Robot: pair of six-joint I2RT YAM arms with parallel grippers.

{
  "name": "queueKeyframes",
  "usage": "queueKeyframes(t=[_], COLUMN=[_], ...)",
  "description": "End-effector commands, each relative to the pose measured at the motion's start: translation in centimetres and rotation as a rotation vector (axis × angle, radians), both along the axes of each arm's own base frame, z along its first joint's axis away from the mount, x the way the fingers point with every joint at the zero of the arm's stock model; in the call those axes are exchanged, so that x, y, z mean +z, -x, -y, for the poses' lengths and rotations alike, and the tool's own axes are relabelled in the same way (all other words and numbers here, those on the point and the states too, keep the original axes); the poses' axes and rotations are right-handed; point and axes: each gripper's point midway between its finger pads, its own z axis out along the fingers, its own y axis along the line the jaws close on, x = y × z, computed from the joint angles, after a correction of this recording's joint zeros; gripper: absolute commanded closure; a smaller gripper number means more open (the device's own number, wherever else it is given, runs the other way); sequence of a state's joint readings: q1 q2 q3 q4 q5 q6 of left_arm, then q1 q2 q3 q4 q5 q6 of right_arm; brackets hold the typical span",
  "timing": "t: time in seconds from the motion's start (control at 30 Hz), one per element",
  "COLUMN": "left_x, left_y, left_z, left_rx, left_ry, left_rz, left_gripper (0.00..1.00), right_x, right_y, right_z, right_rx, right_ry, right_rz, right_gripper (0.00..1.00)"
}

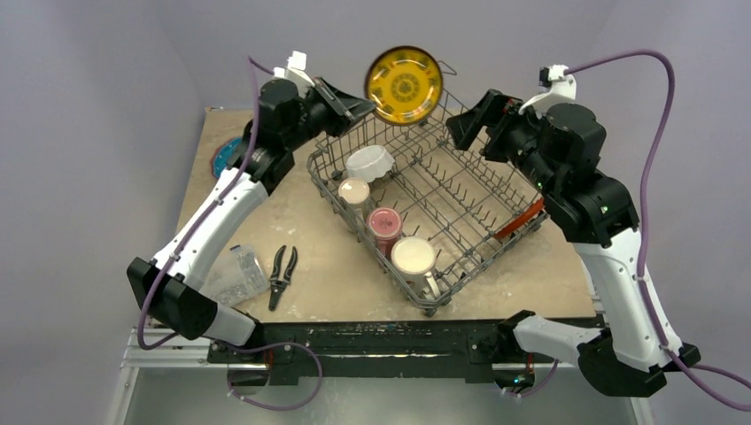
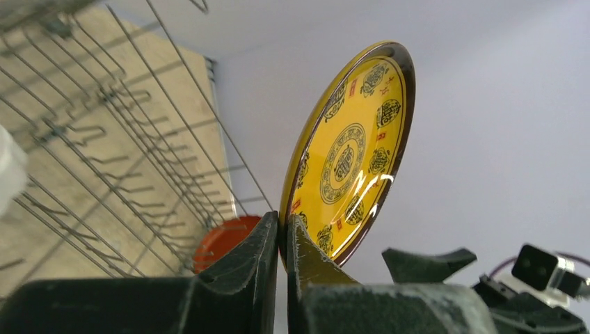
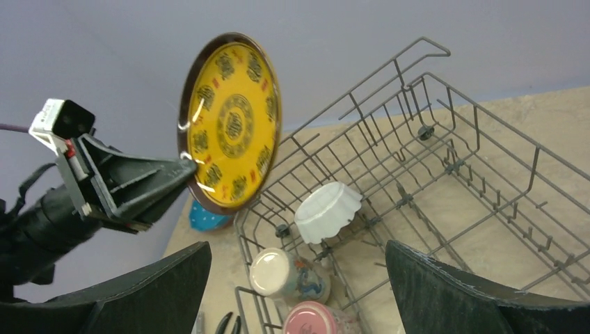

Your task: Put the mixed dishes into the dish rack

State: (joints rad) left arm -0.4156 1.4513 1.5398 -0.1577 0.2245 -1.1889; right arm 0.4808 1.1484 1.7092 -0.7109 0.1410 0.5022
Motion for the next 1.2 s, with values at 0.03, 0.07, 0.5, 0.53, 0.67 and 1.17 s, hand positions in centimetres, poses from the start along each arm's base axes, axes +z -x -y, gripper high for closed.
queueKeyframes(t=[0.03, 0.07, 0.5, 0.53, 0.67, 1.17], left_x=[2.7, 2.6, 0.7, 0.7, 1.1, 0.3], left_y=[5.3, 6.2, 14.3, 14.7, 16.0, 17.3], left_z=[4.6, 5.5, 12.3, 12.5, 13.4, 11.2], left_rx=[-0.141, -0.165, -0.448, -0.47, -0.551, -0.554], left_ry=[0.061, 0.068, 0.096, 0.097, 0.095, -0.245], left_rz=[0.066, 0.064, 0.017, 0.016, 0.026, 0.1], left_gripper=[1.0, 1.0, 1.0, 1.0, 1.0, 0.71], right_x=[0.3, 0.2, -1.4, -1.4, -1.9, -1.6], right_y=[2.6, 2.9, 6.5, 6.7, 7.1, 8.6], right_z=[0.9, 1.1, 1.7, 1.8, 1.4, 2.0], right_rx=[-0.011, -0.016, 0.006, 0.005, 0.021, 0.011], right_ry=[-0.13, -0.144, -0.273, -0.29, -0.327, -0.431], right_rz=[-0.015, -0.012, -0.031, -0.028, -0.051, -0.048], right_gripper=[0.02, 0.02, 0.38, 0.45, 0.55, 1.0])
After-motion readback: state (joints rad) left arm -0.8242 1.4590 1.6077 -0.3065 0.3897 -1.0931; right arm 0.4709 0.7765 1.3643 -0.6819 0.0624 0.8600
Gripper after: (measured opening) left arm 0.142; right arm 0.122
